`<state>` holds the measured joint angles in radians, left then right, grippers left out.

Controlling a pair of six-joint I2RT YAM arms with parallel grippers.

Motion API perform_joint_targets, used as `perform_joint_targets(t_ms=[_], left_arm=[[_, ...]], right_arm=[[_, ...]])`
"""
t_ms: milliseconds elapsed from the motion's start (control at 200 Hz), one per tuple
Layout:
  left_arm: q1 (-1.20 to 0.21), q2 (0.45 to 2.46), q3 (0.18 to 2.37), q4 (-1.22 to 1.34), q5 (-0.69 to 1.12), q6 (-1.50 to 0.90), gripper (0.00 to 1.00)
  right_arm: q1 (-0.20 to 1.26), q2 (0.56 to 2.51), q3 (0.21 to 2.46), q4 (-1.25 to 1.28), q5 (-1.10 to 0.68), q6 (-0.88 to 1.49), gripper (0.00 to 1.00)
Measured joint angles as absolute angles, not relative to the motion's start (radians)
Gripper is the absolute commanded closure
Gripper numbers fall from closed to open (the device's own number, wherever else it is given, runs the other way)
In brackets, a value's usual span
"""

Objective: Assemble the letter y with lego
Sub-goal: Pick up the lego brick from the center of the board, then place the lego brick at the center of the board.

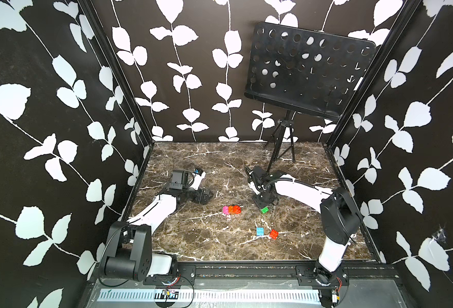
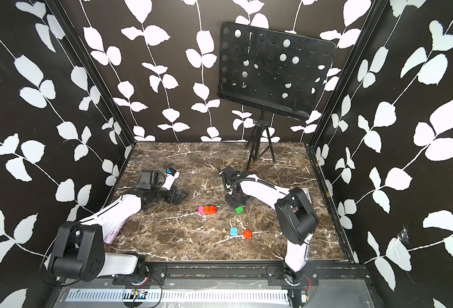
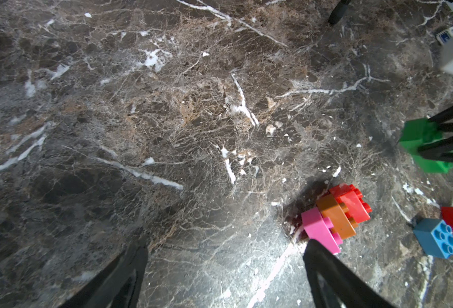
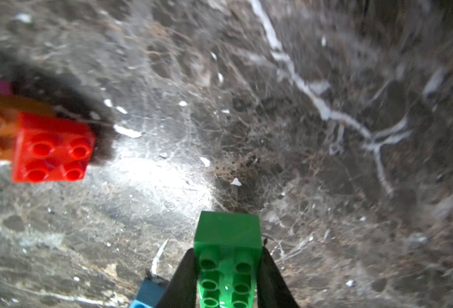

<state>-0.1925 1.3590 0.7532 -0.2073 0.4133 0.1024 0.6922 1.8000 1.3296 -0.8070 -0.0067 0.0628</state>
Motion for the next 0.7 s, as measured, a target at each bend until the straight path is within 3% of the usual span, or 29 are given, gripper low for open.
perform_joint_targets(t_ms=[330,700], left_arm=[[-0.159,1.347,0.753,-0.212,0.408,0.105,0.06],[-0.154,1.346,0.753,-0.212,0.407,0.105,0.06]], right_arm=[[0.693,1.77,1.288,-0.816,-0.022,-0.621,0.67],[0.733,1.855,1.282,-0.83,-0.06,-0.857,0.63]])
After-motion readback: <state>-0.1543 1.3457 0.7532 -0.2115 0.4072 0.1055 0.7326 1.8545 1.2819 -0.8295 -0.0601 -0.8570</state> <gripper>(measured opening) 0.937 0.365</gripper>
